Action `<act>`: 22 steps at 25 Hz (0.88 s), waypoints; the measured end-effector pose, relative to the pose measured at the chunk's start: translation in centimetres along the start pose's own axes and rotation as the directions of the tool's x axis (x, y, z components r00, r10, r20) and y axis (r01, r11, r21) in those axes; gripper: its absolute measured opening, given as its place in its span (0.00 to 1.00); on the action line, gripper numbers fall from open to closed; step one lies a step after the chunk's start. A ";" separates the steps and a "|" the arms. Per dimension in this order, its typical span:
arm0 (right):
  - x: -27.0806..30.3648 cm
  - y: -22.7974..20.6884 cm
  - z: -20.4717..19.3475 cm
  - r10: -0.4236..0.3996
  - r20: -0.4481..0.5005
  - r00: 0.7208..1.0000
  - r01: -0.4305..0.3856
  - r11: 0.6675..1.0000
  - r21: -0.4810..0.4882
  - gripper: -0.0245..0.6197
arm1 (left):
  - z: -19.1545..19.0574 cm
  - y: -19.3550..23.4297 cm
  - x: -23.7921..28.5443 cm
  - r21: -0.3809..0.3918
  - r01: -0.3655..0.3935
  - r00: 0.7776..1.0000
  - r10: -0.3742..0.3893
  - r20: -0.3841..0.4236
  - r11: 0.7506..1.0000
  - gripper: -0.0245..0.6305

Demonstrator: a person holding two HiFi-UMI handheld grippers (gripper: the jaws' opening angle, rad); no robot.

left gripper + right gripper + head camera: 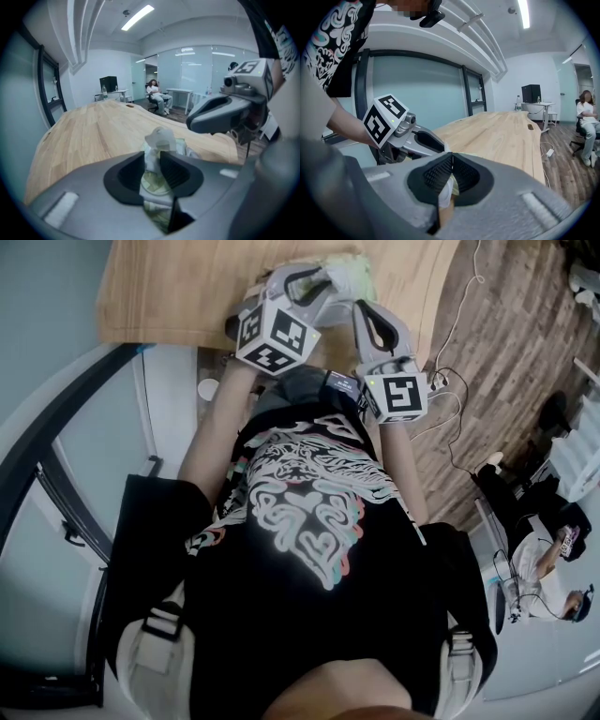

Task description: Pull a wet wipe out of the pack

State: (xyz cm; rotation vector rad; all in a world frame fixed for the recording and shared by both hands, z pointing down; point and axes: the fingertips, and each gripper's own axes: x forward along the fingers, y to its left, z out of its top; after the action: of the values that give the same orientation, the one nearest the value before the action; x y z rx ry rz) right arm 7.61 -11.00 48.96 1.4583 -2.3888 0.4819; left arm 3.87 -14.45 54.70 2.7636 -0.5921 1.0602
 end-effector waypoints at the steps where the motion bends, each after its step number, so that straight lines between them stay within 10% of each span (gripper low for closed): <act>1: 0.0 0.0 0.0 0.001 0.001 1.000 -0.001 1.000 0.002 0.04 | 0.0 0.0 0.0 0.011 -0.002 1.000 0.002 -0.005 1.000 0.19; 22: -0.1 -0.4 -0.2 -0.004 -0.006 1.000 0.004 1.000 0.030 0.04 | 0.9 -0.8 -0.9 0.205 -0.088 0.996 0.090 -0.002 0.975 0.04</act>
State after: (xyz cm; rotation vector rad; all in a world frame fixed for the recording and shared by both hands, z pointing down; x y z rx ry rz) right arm 8.04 -10.99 49.11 1.4719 -2.3837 0.5228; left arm 4.13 -13.62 53.41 2.9278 -0.6457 1.2191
